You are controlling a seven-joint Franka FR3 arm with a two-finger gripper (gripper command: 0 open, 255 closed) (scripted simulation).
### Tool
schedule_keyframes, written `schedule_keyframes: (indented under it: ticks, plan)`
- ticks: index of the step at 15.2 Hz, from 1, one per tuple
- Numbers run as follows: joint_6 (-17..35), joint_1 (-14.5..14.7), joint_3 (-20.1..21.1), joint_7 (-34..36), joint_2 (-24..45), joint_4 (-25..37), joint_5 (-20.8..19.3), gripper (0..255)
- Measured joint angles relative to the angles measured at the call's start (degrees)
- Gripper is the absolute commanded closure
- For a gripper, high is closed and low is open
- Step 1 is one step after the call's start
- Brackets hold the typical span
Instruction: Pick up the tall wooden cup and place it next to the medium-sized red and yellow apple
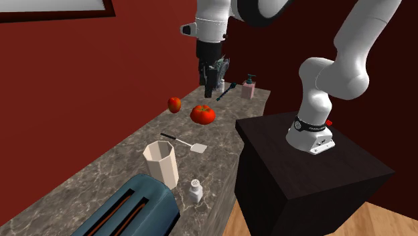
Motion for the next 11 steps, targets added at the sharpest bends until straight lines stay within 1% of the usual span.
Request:
schedule_keyframes:
  ticks: [5,9,11]
  plan:
    - [6.4,0.0,-0.6,-0.8,11.0,4.5,1.2,0]
    - [10.3,0.1,-0.6,-1.4,19.3,8.8,2.5,0]
    - [11.5,-0.1,-0.7,-2.0,23.9,12.2,3.2,0]
